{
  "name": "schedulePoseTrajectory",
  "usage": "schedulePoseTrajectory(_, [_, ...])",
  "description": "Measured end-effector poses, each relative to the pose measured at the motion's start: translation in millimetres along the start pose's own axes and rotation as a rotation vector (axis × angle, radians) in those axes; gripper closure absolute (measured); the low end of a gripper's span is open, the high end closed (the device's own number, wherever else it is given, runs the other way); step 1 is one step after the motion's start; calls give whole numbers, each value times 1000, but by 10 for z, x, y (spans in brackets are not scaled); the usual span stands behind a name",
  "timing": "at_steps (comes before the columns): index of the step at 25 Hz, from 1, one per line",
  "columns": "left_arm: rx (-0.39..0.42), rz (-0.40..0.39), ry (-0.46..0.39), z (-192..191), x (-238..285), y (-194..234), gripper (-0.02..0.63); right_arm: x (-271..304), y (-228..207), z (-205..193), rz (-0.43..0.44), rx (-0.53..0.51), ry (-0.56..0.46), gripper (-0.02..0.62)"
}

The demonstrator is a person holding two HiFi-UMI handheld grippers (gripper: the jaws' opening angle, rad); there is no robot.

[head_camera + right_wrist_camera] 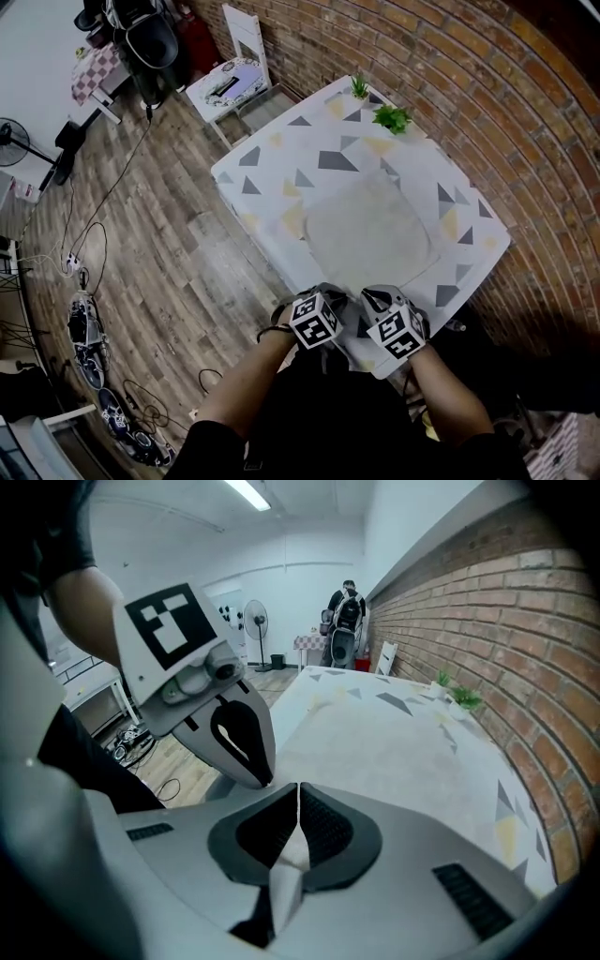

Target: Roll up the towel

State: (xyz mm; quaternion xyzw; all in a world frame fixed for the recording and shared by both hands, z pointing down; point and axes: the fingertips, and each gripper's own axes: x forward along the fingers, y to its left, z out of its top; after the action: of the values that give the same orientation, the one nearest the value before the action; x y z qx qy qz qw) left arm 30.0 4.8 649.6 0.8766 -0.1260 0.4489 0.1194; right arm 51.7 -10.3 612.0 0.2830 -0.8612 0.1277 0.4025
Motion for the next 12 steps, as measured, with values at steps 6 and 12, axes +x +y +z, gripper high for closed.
schedulePoseTrajectory(6, [-33,13,24,25,9,35,577,-111,286,-51,110,-80,20,567])
schedulePoseTrajectory(12, [-42,35,52,-22,-6,35,577,158,262,-249,115,-91,85,500])
